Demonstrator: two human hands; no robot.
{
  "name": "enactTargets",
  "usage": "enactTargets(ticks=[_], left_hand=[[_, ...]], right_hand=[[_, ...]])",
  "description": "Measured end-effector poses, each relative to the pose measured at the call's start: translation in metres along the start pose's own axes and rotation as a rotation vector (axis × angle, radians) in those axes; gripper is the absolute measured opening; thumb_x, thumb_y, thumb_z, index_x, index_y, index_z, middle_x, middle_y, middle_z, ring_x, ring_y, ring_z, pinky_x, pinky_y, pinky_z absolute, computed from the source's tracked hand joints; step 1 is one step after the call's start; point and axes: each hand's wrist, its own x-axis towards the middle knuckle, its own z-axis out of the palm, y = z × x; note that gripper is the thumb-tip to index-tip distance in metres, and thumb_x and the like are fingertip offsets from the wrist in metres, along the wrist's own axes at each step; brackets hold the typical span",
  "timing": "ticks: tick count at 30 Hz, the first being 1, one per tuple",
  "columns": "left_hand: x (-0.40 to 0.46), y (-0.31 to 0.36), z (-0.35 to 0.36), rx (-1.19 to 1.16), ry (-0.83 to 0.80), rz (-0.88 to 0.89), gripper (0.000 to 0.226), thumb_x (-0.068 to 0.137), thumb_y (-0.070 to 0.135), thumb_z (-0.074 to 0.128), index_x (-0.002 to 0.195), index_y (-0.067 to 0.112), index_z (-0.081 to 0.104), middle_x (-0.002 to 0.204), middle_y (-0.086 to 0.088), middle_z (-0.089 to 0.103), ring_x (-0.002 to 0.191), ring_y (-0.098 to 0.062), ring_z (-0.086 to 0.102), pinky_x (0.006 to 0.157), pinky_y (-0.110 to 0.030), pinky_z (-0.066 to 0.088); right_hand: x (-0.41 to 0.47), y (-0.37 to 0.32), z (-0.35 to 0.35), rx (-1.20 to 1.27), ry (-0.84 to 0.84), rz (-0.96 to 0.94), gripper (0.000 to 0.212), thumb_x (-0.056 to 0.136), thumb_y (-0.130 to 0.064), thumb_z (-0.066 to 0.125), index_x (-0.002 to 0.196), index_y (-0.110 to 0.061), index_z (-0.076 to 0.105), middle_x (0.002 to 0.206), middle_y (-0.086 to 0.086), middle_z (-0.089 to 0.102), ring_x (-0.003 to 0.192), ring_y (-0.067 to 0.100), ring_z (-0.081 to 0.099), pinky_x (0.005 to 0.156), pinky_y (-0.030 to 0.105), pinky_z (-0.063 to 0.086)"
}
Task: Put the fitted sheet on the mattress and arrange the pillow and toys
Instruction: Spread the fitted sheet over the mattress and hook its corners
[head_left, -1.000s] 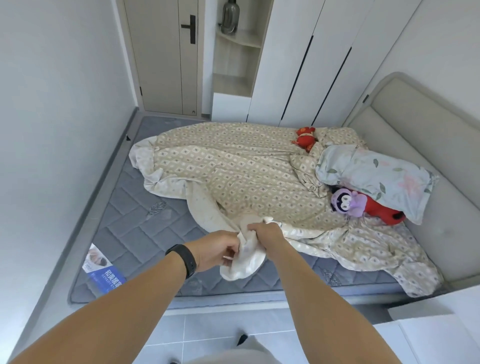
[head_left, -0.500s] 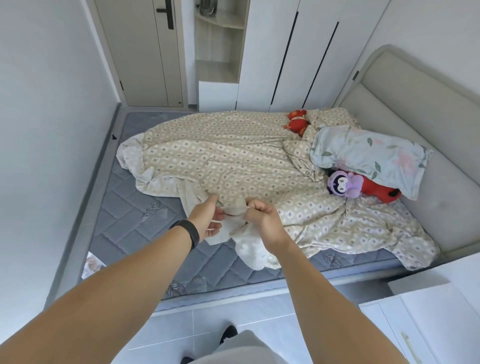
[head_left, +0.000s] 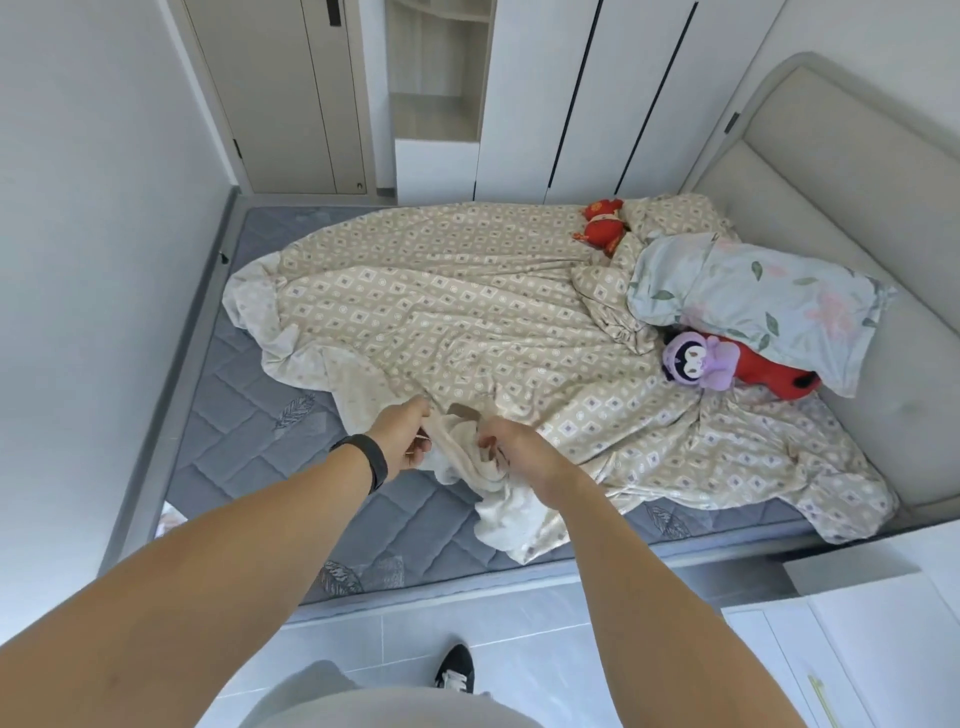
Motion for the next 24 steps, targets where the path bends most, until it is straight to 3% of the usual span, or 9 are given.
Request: enactTargets(ticks=[2, 4, 7, 9, 11, 13, 15, 19, 24], left_hand=[[-0.001, 0.007, -0.004, -0.061, -0.076, 0.051, 0.017, 0.092, 0.012, 0.046, 0.076, 0.013, 0.049, 0.066, -0.004, 0.047, 0.056, -0.018, 0.046, 0.049, -0.024, 0.039], [-0.001, 0.01, -0.009, -0.065, -0.218, 0.073, 0.013, 0.083, 0.007, 0.046, 0.071, 0.013, 0.048, 0.069, -0.006, 0.049, 0.061, -0.019, 0.051, 0.057, -0.028, 0.045], [0.005, 0.015, -0.026, -0.033, -0.399, 0.111, 0.019, 0.07, 0.001, 0.042, 0.079, 0.009, 0.057, 0.078, -0.008, 0.053, 0.07, -0.018, 0.052, 0.066, -0.029, 0.042], [0.014, 0.018, -0.043, 0.038, -0.399, 0.115, 0.026, 0.067, -0.002, 0.042, 0.084, 0.008, 0.059, 0.08, -0.008, 0.053, 0.071, -0.018, 0.054, 0.066, -0.029, 0.042], [0.023, 0.023, -0.066, 0.169, -0.381, 0.121, 0.027, 0.06, 0.001, 0.048, 0.084, 0.007, 0.06, 0.085, -0.012, 0.052, 0.074, -0.02, 0.053, 0.063, -0.028, 0.045], [0.034, 0.028, -0.098, 0.251, -0.393, 0.129, 0.028, 0.058, 0.002, 0.052, 0.085, 0.005, 0.061, 0.087, -0.014, 0.055, 0.078, -0.023, 0.054, 0.064, -0.029, 0.05], [0.039, 0.033, -0.125, 0.275, -0.418, 0.137, 0.018, 0.067, 0.0, 0.055, 0.08, 0.007, 0.065, 0.081, -0.011, 0.062, 0.078, -0.021, 0.059, 0.068, -0.029, 0.052], [0.041, 0.039, -0.175, 0.387, -0.5, 0.128, 0.019, 0.068, 0.011, 0.059, 0.084, 0.017, 0.068, 0.08, -0.002, 0.065, 0.077, -0.017, 0.058, 0.073, -0.028, 0.048], [0.075, 0.043, -0.216, 0.669, -0.312, 0.416, 0.078, 0.048, 0.045, 0.087, 0.116, 0.024, 0.053, 0.112, 0.002, 0.06, 0.094, -0.013, 0.063, 0.075, -0.029, 0.057]], right_hand=[[0.008, 0.002, 0.008, -0.181, 0.092, 0.061, 0.033, 0.093, -0.047, 0.057, 0.108, -0.018, 0.062, 0.097, -0.002, 0.062, 0.092, 0.017, 0.059, 0.088, 0.035, 0.047], [0.014, 0.0, 0.025, -0.209, 0.197, 0.069, 0.071, 0.078, -0.061, 0.063, 0.136, -0.024, 0.044, 0.125, 0.001, 0.054, 0.114, 0.022, 0.056, 0.097, 0.042, 0.047], [0.032, -0.014, 0.042, -0.071, 0.273, 0.039, 0.103, 0.066, -0.065, 0.072, 0.151, -0.035, 0.023, 0.142, -0.004, 0.042, 0.13, 0.022, 0.046, 0.108, 0.044, 0.041], [0.038, -0.023, 0.043, 0.193, 0.171, -0.033, 0.07, 0.077, -0.052, 0.079, 0.135, -0.037, 0.042, 0.113, -0.007, 0.056, 0.099, 0.013, 0.057, 0.09, 0.032, 0.045], [0.041, -0.036, 0.053, 0.266, 0.074, -0.124, 0.017, 0.085, -0.037, 0.075, 0.091, -0.03, 0.061, 0.074, -0.004, 0.049, 0.063, 0.011, 0.043, 0.064, 0.028, 0.032], [0.047, -0.052, 0.084, 0.07, 0.107, -0.165, 0.028, 0.09, -0.025, 0.07, 0.065, -0.023, 0.058, 0.06, -0.006, 0.043, 0.053, 0.008, 0.035, 0.056, 0.024, 0.028], [0.052, -0.07, 0.122, -0.072, 0.228, -0.148, 0.026, 0.092, -0.022, 0.066, 0.068, -0.017, 0.059, 0.061, -0.007, 0.048, 0.054, 0.005, 0.04, 0.054, 0.018, 0.033], [0.05, -0.088, 0.184, 0.113, 0.372, -0.156, 0.023, 0.093, -0.015, 0.05, 0.07, -0.01, 0.052, 0.067, 0.004, 0.051, 0.056, 0.01, 0.047, 0.053, 0.022, 0.039], [0.027, -0.102, 0.235, 0.059, 0.518, -0.128, 0.028, 0.095, -0.024, 0.054, 0.069, -0.013, 0.06, 0.068, -0.002, 0.06, 0.057, 0.004, 0.049, 0.055, 0.014, 0.039]])
